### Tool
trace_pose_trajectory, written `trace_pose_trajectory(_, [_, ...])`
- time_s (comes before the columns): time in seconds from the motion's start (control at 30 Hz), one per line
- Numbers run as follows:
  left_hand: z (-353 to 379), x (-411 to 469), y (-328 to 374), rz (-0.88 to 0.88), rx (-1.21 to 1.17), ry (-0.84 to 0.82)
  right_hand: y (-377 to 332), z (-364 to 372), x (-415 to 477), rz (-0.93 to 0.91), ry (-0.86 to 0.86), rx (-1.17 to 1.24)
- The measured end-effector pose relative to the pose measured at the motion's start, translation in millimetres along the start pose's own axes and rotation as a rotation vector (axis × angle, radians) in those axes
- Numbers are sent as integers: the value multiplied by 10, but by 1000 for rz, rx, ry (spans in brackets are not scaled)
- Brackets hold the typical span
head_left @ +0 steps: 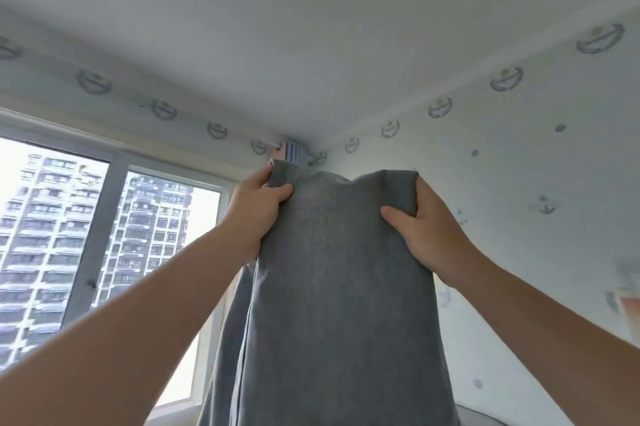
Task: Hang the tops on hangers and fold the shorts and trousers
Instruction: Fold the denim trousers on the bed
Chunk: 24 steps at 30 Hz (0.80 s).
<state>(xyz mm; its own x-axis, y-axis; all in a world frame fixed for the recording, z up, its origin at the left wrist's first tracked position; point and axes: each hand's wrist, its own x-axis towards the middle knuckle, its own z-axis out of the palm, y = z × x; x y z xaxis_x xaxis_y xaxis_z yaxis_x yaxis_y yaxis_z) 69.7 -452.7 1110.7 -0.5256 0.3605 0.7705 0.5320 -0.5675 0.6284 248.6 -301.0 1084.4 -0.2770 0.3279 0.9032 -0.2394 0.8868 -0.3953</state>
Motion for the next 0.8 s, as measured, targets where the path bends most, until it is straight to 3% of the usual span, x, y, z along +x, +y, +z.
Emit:
trace_pose_trajectory(0.3, [-1419, -774, -966, -295, 216, 206, 749, 1699, -794, 341, -471, 310])
trace_pose_trajectory(0.43, [-1758, -1498, -1559, -432, 366, 291, 1276, 2236, -1561, 610, -700, 425])
trace_pose_trajectory(0.6, [-1763, -2728, -2370, -651, 429, 321, 1862, 2541, -2851, 1004, -823, 642])
trace_pose_trajectory(0.8, [-1211, -4267, -3193, -982, 332, 552, 2672, 2259, -4226, 1345, -929, 853])
